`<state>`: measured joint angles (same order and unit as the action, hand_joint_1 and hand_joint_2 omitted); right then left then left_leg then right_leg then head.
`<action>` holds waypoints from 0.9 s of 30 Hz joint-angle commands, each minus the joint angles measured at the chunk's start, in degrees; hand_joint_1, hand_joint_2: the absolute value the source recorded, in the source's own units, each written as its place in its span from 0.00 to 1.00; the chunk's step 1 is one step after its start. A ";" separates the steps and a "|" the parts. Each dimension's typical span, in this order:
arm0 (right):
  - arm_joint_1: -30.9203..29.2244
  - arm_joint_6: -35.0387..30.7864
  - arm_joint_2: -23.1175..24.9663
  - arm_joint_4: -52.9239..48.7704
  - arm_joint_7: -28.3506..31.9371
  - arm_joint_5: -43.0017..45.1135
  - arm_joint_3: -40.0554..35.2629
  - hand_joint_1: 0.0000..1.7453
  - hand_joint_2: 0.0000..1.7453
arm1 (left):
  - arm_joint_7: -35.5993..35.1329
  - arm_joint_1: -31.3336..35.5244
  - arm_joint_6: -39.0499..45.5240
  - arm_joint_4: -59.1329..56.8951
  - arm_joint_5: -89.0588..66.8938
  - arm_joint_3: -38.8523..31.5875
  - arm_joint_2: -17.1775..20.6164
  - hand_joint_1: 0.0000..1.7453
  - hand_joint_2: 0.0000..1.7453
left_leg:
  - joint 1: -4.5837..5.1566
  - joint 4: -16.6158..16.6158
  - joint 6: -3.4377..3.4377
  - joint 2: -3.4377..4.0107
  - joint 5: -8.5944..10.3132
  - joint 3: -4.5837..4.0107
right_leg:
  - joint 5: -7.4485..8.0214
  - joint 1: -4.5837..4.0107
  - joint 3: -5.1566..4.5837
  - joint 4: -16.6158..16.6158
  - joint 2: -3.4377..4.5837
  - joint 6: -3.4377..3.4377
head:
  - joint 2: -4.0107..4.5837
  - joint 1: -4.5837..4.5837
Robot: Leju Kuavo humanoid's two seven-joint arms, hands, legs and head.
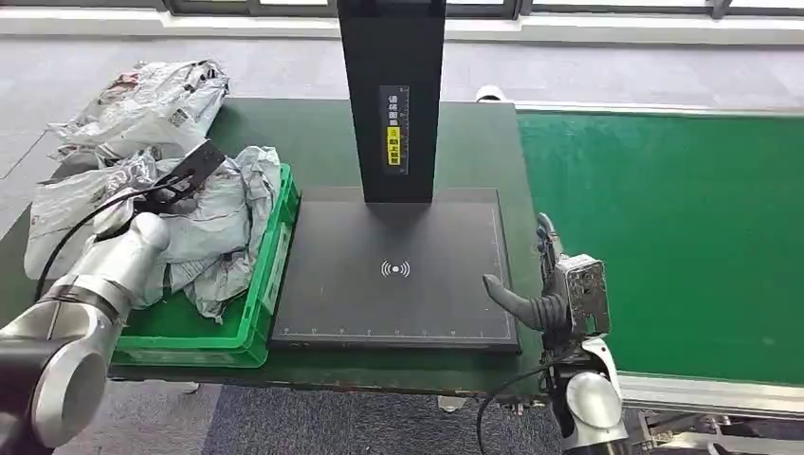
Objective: Moved the parcel from conveyor to table for the left to box.
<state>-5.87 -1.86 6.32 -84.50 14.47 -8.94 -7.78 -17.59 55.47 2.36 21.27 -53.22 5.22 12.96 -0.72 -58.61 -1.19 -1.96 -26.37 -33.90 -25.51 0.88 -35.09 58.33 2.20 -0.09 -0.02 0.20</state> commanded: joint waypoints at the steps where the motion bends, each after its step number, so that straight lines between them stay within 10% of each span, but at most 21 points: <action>1: -1.07 0.23 -0.84 3.00 -0.16 0.04 0.11 0.00 1.00 | -0.34 3.53 -1.01 -5.27 -0.45 2.49 0.98 0.00 1.00 | -0.04 0.04 0.06 0.10 0.01 0.04 | 0.02 -0.09 0.09 -0.09 -0.23 0.02 | 0.02 0.00; 11: -0.99 0.71 -0.97 3.08 -0.67 -0.32 0.02 0.00 1.00 | -1.87 3.95 -2.43 -5.50 -2.11 3.18 2.34 0.00 1.00 | -0.03 0.02 0.04 0.10 0.01 0.02 | 0.01 -0.06 0.06 -0.04 -0.18 0.02 | 0.00 0.02; 21: -4.23 1.79 -6.80 10.86 1.13 2.97 0.26 0.00 1.00 | 10.31 19.94 -33.07 -5.38 -11.21 13.02 13.58 0.00 1.00 | -0.26 -0.16 -0.01 0.12 0.00 -0.21 | 0.06 -0.28 -0.15 0.04 -0.11 0.05 | 0.02 0.00; 22: -3.49 1.64 -7.22 10.97 1.83 3.29 0.25 0.00 1.00 | 13.21 22.76 -36.97 -5.10 -12.23 14.65 15.74 0.00 0.00 | -0.32 -0.26 0.00 0.19 -0.02 -0.31 | 0.07 -0.34 -0.23 0.09 -0.12 0.05 | 0.00 0.00; 24: 3.42 -0.32 -7.84 4.60 2.82 4.58 1.57 0.00 1.00 | 18.63 39.27 -46.50 -4.11 -7.10 12.70 21.22 0.00 0.00 | -0.36 -0.25 -0.07 0.26 -0.01 -0.37 | 0.09 -0.37 -0.27 0.09 -0.04 0.09 | 0.02 0.02; 27: 4.58 -0.51 -7.78 2.56 2.77 4.63 1.99 0.00 1.00 | 17.36 41.93 -50.30 -1.28 -3.62 11.96 21.73 0.00 0.00 | -0.64 -0.50 -0.20 0.09 0.04 -0.99 | 0.11 -0.63 -0.73 0.23 -0.26 0.22 | 0.00 0.04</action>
<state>-5.23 -1.55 1.56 -80.96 16.72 -5.12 -7.65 -1.55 72.53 -37.89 19.54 -61.62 12.50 26.61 -1.22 -58.73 -1.45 -1.91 -26.21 -34.49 -25.31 0.42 -35.59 58.38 2.25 0.21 -0.02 0.24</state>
